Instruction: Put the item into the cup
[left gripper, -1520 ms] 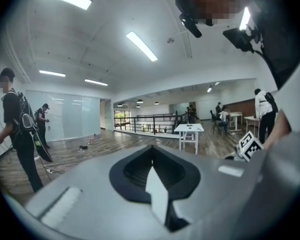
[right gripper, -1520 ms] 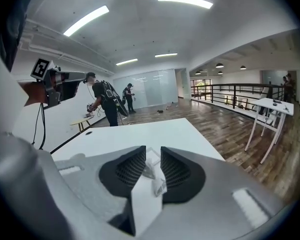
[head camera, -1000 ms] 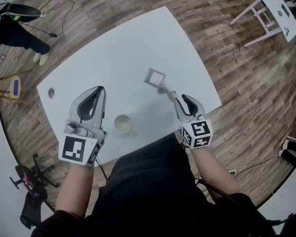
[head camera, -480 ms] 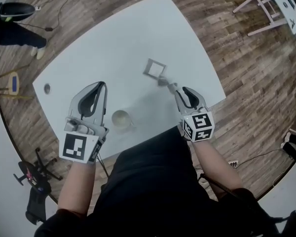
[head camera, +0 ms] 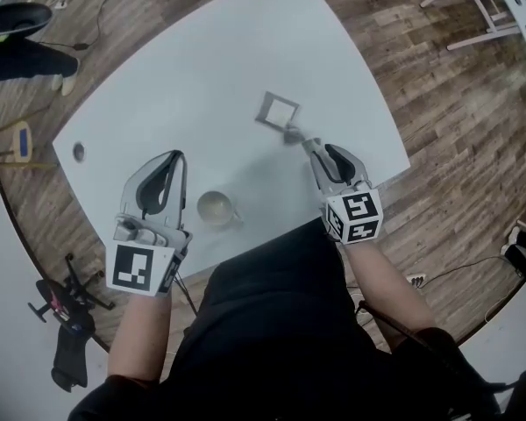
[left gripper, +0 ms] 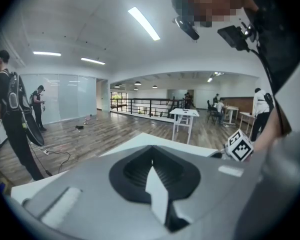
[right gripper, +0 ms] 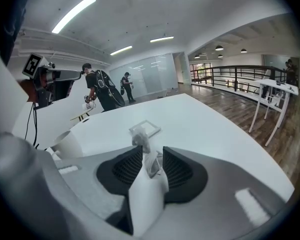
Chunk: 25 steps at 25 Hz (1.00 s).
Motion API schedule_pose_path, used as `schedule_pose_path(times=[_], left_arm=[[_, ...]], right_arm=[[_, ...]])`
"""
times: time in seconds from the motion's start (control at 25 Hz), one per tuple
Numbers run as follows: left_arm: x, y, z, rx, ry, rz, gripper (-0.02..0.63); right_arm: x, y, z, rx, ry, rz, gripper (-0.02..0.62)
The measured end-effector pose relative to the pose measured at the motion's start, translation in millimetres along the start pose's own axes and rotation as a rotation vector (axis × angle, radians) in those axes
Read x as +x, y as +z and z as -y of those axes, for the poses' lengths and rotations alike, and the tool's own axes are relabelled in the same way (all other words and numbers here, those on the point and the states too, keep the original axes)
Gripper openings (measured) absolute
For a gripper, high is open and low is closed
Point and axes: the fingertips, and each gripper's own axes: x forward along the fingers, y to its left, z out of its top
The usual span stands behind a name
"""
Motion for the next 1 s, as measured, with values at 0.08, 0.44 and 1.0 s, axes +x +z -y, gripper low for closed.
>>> schedule_pose_path(times=[0.08,0.44,1.0], left_arm=[[1,-4,-1,-0.01,-0.001,-0.01,0.0],[4,-13,-3,-0.037,-0.005,-0.03,0.0],[10,-15,-5,-0.052,-0.012,-0.032,0.0]], right_arm=[[3,-2,1,0.002,-0.003,-0.007,0.129],[9,-9,-1,-0.006,-0.02,-0.031,0.129],[17,-11,2,-0.05,-0.052,-0.098,0.074]])
